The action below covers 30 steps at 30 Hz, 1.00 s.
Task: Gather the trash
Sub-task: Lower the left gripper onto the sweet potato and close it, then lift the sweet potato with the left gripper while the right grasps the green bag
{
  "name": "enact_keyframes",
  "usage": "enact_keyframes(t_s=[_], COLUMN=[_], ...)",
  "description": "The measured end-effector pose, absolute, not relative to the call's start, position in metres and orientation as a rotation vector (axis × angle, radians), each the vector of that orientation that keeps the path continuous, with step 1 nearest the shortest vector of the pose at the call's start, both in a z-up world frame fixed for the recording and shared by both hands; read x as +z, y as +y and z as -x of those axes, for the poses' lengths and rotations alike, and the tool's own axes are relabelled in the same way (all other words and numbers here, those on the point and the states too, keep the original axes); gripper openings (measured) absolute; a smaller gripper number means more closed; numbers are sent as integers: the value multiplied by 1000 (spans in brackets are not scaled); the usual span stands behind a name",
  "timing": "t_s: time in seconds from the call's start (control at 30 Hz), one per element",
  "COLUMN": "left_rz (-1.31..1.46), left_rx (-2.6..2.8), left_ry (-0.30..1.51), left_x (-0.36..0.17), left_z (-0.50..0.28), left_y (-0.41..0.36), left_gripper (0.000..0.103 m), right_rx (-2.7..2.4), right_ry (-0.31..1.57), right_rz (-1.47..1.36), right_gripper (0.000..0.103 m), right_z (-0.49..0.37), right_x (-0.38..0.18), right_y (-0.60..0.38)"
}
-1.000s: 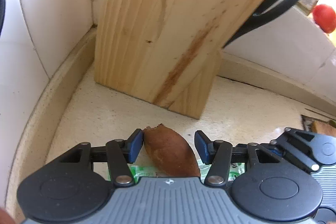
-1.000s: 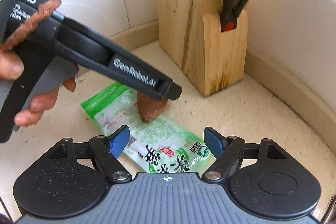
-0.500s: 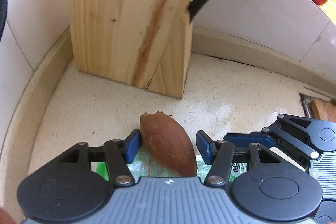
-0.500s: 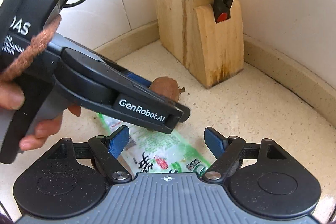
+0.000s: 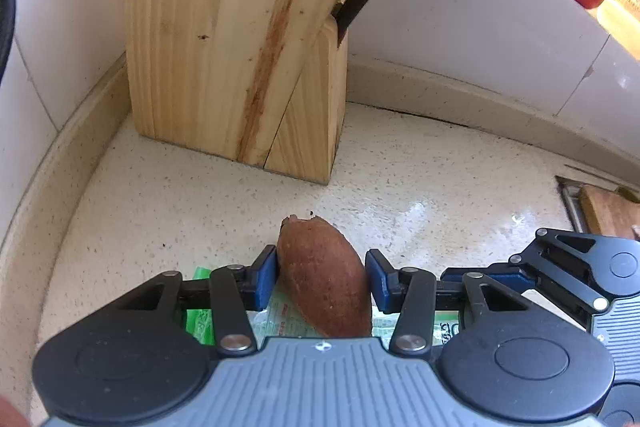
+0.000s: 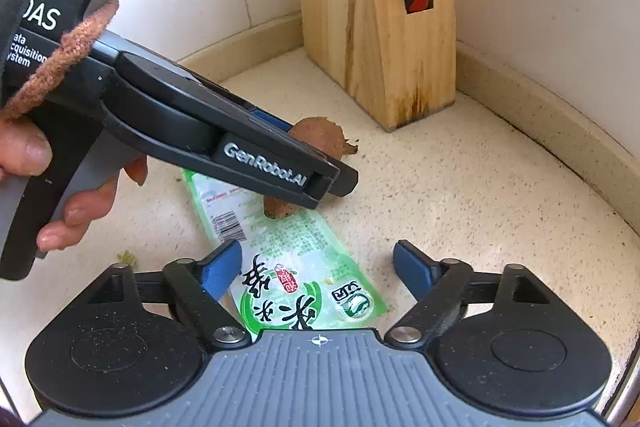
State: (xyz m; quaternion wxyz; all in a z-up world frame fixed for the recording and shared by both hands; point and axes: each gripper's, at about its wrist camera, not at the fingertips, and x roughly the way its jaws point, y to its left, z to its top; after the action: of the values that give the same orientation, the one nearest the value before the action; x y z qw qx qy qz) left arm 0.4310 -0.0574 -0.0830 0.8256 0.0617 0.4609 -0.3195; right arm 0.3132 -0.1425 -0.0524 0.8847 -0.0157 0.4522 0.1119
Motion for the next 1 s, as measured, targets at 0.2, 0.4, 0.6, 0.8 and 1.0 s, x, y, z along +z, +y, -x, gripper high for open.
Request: enact_keyframes(t_s=[0.2,0.4,0.6,0.8,1.0], left_rz=[-93,-42,-24,20,27], left_rx=[-668,-659,-716,-771,-817], left_ry=[965,951,966,992,983], left_x=[-79,-69,-65,-79,-91], left_z=[-431,-428,-413,-411,-405], left_y=[-39,-18,-5,-2,-12], left_gripper=[41,39,38,38,37], right_rx=[220,202,247,314,309], right_ry=[930,945,985,1021,982], right_rz=[56,63,-28,-234,-317], right_gripper=[85,68,61,68,69], right_z=[-306,-305,-295,-284,-278], right_x=[-53,-48,-44,-43,-46], right_y=[-142,-144,-151,-173,-184])
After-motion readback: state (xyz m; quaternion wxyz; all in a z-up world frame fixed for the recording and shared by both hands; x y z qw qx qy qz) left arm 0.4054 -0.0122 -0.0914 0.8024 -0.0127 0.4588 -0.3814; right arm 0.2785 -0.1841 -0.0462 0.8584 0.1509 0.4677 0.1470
